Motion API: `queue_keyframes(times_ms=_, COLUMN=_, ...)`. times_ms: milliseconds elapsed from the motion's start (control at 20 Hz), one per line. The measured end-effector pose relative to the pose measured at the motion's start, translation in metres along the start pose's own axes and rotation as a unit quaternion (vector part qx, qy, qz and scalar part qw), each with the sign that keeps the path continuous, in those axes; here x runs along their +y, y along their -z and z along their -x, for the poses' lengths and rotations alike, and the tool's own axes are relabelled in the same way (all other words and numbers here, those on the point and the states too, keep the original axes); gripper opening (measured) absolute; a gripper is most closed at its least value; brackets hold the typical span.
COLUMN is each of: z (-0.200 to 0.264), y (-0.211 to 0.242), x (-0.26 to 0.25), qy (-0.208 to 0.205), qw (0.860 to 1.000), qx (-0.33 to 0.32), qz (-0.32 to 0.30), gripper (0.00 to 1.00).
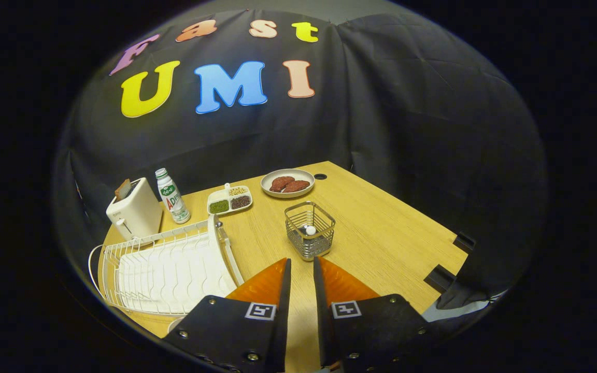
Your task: Take the plate from the dish rack, then take the spoon from the basket and place it into the plate.
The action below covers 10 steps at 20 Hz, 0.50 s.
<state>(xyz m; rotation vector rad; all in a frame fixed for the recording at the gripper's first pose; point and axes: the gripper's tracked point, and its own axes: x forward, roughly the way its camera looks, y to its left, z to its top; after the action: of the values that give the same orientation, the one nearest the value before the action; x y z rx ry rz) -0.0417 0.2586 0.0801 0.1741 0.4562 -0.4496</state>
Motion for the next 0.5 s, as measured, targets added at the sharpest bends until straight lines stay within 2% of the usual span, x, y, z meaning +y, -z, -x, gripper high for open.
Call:
queue_keyframes(times_ms=200, z=-0.025, y=-0.011, x=-0.012, qy=0.017, qw=1.000, qx=0.002, qz=0.000, gripper=0.28)
queue_keyframes(times_ms=500, z=-0.060, y=-0.012, x=-0.010, qy=0.015, qw=1.000, qx=0.021, qz=0.008, gripper=0.29)
